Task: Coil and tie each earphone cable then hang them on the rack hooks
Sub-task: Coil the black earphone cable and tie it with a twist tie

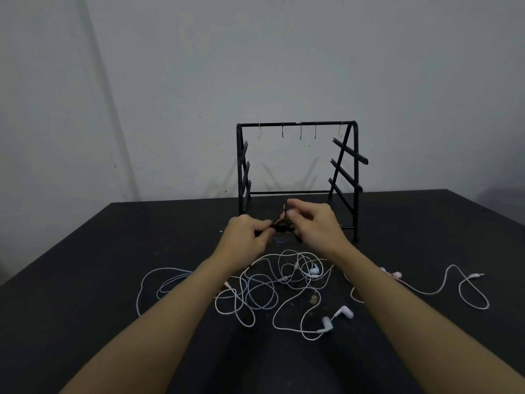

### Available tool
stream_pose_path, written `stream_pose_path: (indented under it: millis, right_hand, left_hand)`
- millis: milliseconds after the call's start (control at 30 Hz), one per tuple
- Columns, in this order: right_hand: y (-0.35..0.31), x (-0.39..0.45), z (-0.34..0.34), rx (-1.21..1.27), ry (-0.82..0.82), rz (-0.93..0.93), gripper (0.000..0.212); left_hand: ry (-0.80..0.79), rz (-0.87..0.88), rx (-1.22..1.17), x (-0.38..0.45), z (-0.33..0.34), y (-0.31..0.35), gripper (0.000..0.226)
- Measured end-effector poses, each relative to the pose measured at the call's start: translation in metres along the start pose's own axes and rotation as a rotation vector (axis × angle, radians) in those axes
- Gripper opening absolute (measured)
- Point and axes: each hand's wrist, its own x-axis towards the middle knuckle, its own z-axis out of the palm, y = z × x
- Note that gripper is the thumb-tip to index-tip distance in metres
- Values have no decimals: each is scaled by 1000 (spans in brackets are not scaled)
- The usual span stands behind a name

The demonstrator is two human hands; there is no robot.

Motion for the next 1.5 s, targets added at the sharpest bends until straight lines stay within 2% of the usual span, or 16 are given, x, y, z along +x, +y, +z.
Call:
stream_pose_path:
  millis: [67, 133, 300, 367, 433, 533, 600, 667, 767, 867, 933, 1033, 1200, 1333, 1433, 1500]
  right_hand:
    - [1, -3, -3, 94, 36, -9, 26]
    - [-2, -7, -5, 70, 23, -58, 21]
    - [-13, -9, -3, -299, 14, -272, 19]
    - [-17, -9, -3, -376, 9, -327, 17]
    - [-21, -10, -2, -366, 15, -299, 13]
    - [-21, -6, 5, -342, 74, -272, 23]
    - [-19, -3, 7, -303, 99, -230, 21]
    - [-18, -1, 6, -226, 65, -206, 12]
    - [-18, -3, 5, -254, -24, -238, 22]
    - [-17, -5, 7, -406, -70, -424, 21]
    - [-13, -4, 7, -513, -117, -563, 32]
    - [-6, -8, 6, -562, -221, -633, 39]
    - [-4, -6, 7, -425, -131, -691, 38]
    - [-11, -6, 3, -272, -45, -659, 30]
    - [-15, -4, 0, -233, -3, -683, 23]
    - [-19, -2, -3, -254, -28, -680, 25]
  left_hand:
    - [20, -12, -29, 1, -3, 0, 16]
    - [40, -55, -68, 3, -4, -1, 16]
    - [62, -137, -151, 4, -5, -4, 16]
    - [56, -143, -148, 3, -7, -5, 16]
    - [44, -139, -143, 2, -8, -6, 16]
    - [10, -99, -137, 2, -7, -3, 17]
    - [0, -84, -128, 3, -7, -1, 18]
    - [-5, -72, -118, 4, -9, -1, 21]
    - [-24, -79, -143, 6, -10, 0, 21]
    - [-36, -191, -329, 10, -8, 2, 18]
    - [-46, -322, -540, 11, -8, 3, 19]
    - [-92, -452, -767, 9, -11, 3, 17]
    - [-173, -461, -870, 8, -17, 4, 17]
    - [-237, -400, -866, 7, -22, 8, 29]
    - [-229, -345, -879, 6, -20, 13, 16]
    - [-189, -324, -889, 6, -17, 14, 16]
